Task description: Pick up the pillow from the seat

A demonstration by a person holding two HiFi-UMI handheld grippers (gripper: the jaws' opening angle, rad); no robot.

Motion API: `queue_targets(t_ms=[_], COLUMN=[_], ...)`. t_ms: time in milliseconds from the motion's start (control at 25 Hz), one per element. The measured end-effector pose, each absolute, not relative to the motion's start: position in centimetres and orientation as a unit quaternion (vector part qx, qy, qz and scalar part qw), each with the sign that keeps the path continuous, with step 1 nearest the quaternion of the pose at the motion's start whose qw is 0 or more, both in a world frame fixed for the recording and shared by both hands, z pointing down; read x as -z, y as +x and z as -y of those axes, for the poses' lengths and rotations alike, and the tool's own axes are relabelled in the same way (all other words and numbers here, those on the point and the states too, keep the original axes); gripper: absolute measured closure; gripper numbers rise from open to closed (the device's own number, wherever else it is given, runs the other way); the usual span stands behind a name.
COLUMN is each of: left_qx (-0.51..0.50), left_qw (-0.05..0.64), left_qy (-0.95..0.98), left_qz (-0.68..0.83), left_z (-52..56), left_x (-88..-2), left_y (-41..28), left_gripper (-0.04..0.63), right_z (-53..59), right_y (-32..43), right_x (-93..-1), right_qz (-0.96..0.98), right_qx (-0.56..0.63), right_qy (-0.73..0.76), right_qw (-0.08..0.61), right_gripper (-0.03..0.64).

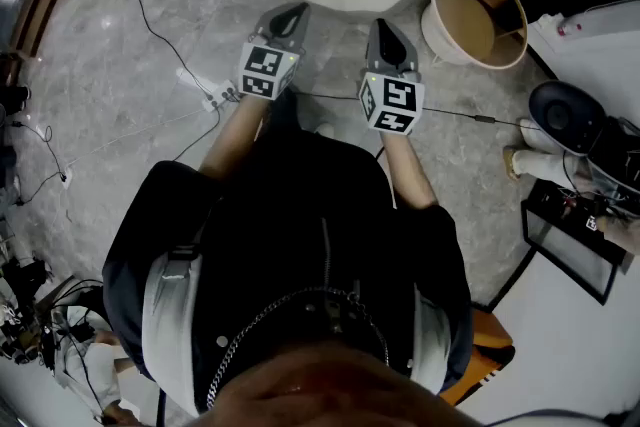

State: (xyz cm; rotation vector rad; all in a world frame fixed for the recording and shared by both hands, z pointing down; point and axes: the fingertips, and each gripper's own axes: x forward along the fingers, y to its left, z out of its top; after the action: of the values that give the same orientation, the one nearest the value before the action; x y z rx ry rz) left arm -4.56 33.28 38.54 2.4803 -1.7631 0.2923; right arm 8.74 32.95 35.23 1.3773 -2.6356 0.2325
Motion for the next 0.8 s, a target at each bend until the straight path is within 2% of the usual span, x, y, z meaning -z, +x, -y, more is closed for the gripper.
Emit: queue_targets(t_ms=[280, 800], left_qx=[-0.093, -0.089], left_qw=[0.042, 0.045], left_qy=[0.811, 0.81], left_qz=[0.576, 0.578], left_z=[-33.2, -34.0], left_x=[-38.6, -38.5], left_y=[-5.2, -5.1], left_gripper=[0.584, 0.584], right_z=[-33.2, -33.8], right_y=[8.3, 8.2], right_x=[-34.4, -34.4], right_qz=[0.887, 0.892], right_qx=[-0.09, -0.087], right_qy=[0.452, 0.442], right_qw=[0.037, 0.038], right_gripper=[0.615, 0.615])
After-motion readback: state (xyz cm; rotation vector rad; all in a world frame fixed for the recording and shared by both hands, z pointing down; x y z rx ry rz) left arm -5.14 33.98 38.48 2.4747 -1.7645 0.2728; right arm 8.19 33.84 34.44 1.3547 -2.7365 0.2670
